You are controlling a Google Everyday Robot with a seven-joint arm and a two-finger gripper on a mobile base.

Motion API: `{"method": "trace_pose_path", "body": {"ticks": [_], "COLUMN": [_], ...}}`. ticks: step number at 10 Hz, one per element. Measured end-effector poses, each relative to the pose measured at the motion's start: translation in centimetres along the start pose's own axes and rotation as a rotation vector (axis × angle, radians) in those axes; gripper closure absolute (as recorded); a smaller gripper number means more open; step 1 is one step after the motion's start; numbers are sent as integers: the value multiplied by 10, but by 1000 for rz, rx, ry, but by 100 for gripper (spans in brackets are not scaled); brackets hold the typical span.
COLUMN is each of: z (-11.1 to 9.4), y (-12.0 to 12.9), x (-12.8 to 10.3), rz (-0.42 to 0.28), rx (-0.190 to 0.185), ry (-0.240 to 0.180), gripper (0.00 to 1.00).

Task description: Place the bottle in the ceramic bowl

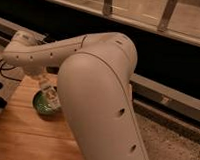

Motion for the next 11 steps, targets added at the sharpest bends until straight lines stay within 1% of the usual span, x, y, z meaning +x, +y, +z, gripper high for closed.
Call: {"method": "trace_pose_path", "body": {"ticks": [1,11], "z": [0,1], "y": [1,0], "x": [0,0], "rz": [-2,0], "rx": [-1,0], "ry": [0,1], "gripper": [20,20]}}
